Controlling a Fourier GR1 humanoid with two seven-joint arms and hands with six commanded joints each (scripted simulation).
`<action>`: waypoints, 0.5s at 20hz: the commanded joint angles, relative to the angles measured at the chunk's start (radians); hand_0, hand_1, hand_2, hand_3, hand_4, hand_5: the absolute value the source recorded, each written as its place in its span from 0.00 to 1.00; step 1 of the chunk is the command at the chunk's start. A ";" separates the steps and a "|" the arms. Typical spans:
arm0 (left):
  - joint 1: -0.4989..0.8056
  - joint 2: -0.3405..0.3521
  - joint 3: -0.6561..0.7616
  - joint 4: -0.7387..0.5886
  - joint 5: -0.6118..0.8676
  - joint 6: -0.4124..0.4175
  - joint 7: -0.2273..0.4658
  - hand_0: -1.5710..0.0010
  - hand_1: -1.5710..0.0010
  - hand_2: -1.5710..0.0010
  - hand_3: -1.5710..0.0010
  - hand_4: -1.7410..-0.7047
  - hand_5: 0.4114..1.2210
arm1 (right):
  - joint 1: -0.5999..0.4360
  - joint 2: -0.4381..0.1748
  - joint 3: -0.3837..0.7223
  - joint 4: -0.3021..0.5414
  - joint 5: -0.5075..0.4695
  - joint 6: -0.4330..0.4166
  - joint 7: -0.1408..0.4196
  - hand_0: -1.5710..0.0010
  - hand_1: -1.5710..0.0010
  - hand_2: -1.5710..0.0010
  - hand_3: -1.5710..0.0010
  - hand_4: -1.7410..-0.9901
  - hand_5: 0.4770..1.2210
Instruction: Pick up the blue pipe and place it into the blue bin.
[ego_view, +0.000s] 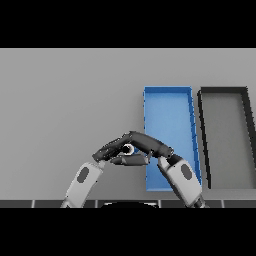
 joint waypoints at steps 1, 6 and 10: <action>0.008 0.002 0.000 -0.001 0.003 -0.002 0.030 0.84 0.85 0.86 0.89 0.66 0.62 | -0.007 0.003 -0.009 0.004 -0.002 0.003 -0.009 0.00 0.00 0.00 0.00 0.32 0.99; 0.018 0.000 0.011 0.011 0.006 0.007 0.087 0.95 0.95 0.95 0.96 0.74 0.28 | -0.004 0.012 -0.027 0.012 0.027 0.021 -0.049 0.00 0.00 0.00 0.00 0.32 1.00; 0.018 -0.011 0.015 0.020 0.006 0.019 0.127 0.98 0.98 0.98 0.98 0.75 0.16 | 0.002 0.034 -0.039 0.001 0.022 0.026 -0.053 0.00 0.00 0.00 0.00 0.32 1.00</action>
